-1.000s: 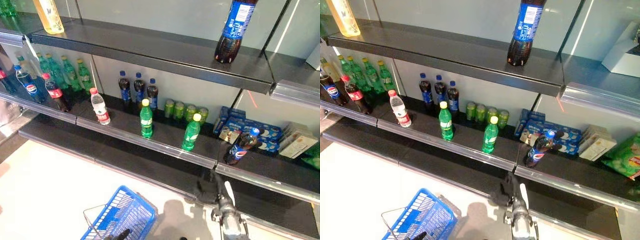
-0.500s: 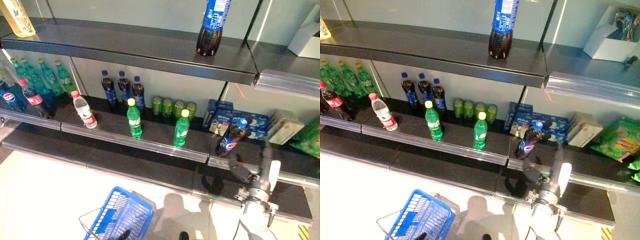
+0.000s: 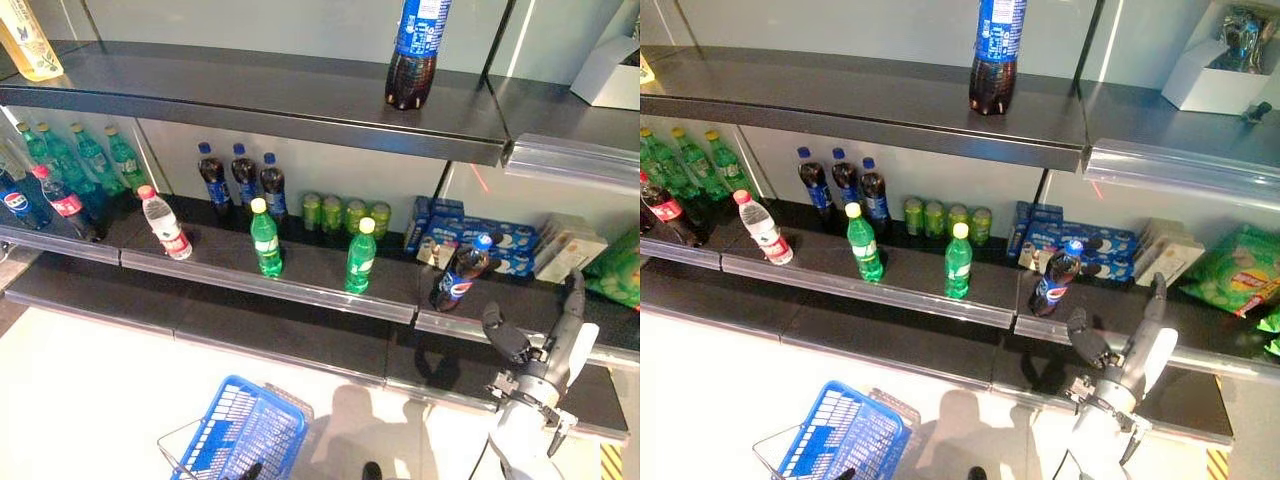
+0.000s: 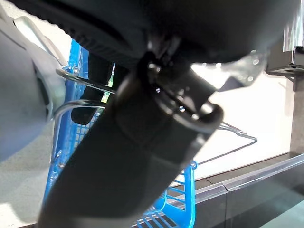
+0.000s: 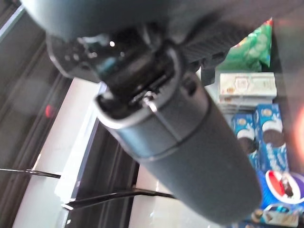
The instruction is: Pick up the drink and place into the basket.
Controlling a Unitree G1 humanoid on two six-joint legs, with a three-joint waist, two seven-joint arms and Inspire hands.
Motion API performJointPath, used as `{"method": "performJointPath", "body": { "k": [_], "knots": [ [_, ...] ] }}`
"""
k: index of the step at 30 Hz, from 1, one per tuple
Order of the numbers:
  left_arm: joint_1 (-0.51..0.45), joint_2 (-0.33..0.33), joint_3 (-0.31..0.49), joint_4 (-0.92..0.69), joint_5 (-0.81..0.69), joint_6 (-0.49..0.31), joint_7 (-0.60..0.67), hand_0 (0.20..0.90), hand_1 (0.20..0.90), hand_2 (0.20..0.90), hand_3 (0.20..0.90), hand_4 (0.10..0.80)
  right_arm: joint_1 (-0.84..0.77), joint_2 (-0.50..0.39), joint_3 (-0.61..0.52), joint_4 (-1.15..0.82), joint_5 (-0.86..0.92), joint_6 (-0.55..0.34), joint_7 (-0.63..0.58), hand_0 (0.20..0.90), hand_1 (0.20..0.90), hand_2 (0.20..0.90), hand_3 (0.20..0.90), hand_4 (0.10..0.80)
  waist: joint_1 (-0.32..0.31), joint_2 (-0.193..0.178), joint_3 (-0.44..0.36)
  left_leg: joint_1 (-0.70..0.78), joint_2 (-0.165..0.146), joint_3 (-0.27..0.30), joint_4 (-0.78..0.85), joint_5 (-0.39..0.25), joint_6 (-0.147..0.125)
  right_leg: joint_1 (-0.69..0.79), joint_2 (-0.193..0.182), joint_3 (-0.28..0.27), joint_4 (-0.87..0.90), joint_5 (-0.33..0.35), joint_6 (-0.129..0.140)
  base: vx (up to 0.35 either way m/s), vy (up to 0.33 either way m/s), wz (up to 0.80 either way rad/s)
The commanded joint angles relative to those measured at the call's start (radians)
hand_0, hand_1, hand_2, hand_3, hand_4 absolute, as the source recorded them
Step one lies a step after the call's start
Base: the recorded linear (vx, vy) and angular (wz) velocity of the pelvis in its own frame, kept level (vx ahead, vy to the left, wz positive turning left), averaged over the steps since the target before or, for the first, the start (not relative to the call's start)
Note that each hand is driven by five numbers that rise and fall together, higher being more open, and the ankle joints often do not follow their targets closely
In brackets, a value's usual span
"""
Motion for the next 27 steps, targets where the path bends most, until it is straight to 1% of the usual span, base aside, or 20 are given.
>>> {"method": "performJointPath", "body": {
  "k": [1,3,4,6,8,9,12,19,20,24,27],
  "knots": [
    [-0.038,0.043,0.002,-0.045,0.037,-0.104,-0.004,0.3,0.3,0.3,0.2,0.1,-0.15,-0.083,-0.041,-0.137,0.026,-0.067,0.04,0.9,0.9,0.9,0.9,0.8,0.024,-0.03,0.018,-0.029,0.024,-0.002,0.095,-0.052,-0.004,0.021,-0.087,-0.024,0.063,-0.05,0.072,0.05,-0.041,0.0],
    [-0.046,0.048,-0.005,-0.057,0.043,-0.097,0.005,0.3,0.3,0.3,0.2,0.1,-0.176,-0.102,-0.047,-0.14,0.058,-0.058,0.043,0.9,0.9,0.9,0.9,0.8,0.034,-0.036,0.037,-0.07,0.025,-0.023,0.161,-0.065,-0.005,-0.006,-0.086,-0.023,0.118,-0.07,0.061,0.003,-0.064,0.0],
    [-0.062,0.061,-0.009,-0.063,0.043,-0.089,0.012,0.3,0.3,0.3,0.2,0.1,-0.206,-0.116,-0.056,-0.124,0.096,-0.067,0.029,0.9,0.9,0.9,0.9,0.8,0.041,-0.039,0.062,-0.11,0.029,-0.04,0.217,-0.074,-0.007,-0.039,-0.085,-0.023,0.171,-0.087,0.05,-0.028,-0.067,0.02],
    [-0.075,0.07,-0.011,-0.067,0.039,-0.081,0.018,0.3,0.3,0.3,0.2,0.1,-0.229,-0.121,-0.066,-0.101,0.139,-0.074,0.018,0.9,0.9,0.9,0.9,0.8,0.045,-0.039,0.081,-0.138,0.033,-0.051,0.251,-0.079,-0.009,-0.063,-0.086,-0.024,0.2,-0.095,0.043,-0.039,-0.055,0.1],
    [-0.089,0.078,-0.019,-0.079,0.032,-0.075,0.025,0.3,0.3,0.3,0.2,0.1,-0.259,-0.103,-0.083,-0.063,0.233,-0.093,0.013,0.9,0.9,0.9,0.9,0.8,0.05,-0.034,0.105,-0.175,0.036,-0.065,0.286,-0.08,-0.011,-0.094,-0.084,-0.024,0.23,-0.102,0.033,-0.05,-0.049,0.14],
    [-0.092,0.078,-0.022,-0.081,0.033,-0.076,0.025,0.3,0.3,0.3,0.2,0.1,-0.267,-0.09,-0.089,-0.047,0.252,-0.104,0.009,0.9,0.9,0.9,0.9,0.8,0.051,-0.032,0.113,-0.187,0.037,-0.071,0.295,-0.081,-0.011,-0.105,-0.084,-0.024,0.238,-0.105,0.03,-0.046,-0.042,0.1],
    [-0.1,0.082,-0.046,-0.099,0.025,-0.076,0.036,0.3,0.3,0.3,0.2,0.1,-0.299,-0.062,-0.096,-0.019,0.274,-0.128,-0.012,0.9,0.9,0.9,0.9,0.8,0.053,-0.024,0.144,-0.218,0.03,-0.087,0.313,-0.08,-0.008,-0.131,-0.081,-0.022,0.255,-0.109,0.022,-0.059,-0.031,0.05],
    [-0.138,0.081,-0.086,-0.148,-0.014,-0.077,0.054,0.3,0.3,0.3,0.2,0.1,-0.403,-0.045,-0.081,0.023,0.302,-0.102,-0.023,0.9,0.9,0.9,0.9,0.8,0.053,-0.006,0.207,-0.272,0.017,-0.113,0.351,-0.068,-0.005,-0.166,-0.08,-0.016,0.28,-0.109,0.008,-0.031,-0.006,0.02],
    [-0.149,0.082,-0.101,-0.165,-0.026,-0.083,0.049,0.3,0.3,0.3,0.2,0.1,-0.429,-0.046,-0.074,0.027,0.3,-0.096,-0.028,0.9,0.9,0.9,0.9,0.8,0.054,-0.002,0.225,-0.289,0.014,-0.12,0.365,-0.067,-0.005,-0.179,-0.082,-0.016,0.293,-0.111,0.005,-0.067,-0.018,0.0],
    [-0.174,0.085,-0.124,-0.191,-0.049,-0.095,0.039,0.3,0.3,0.3,0.2,0.1,-0.476,-0.045,-0.064,0.041,0.304,-0.093,-0.039,0.9,0.9,0.9,0.9,0.8,0.054,0.007,0.257,-0.326,0.01,-0.13,0.388,-0.065,-0.003,-0.21,-0.083,-0.017,0.315,-0.112,0.0,-0.091,-0.011,0.02],
    [-0.204,0.086,-0.15,-0.214,-0.077,-0.106,0.037,0.3,0.3,0.3,0.2,0.1,-0.528,-0.038,-0.046,0.059,0.3,-0.087,-0.058,0.9,0.9,0.9,0.9,0.8,0.052,0.021,0.295,-0.36,0.008,-0.137,0.407,-0.056,-0.004,-0.235,-0.084,-0.018,0.332,-0.112,-0.007,-0.096,-0.004,0.03]
  ]
}}
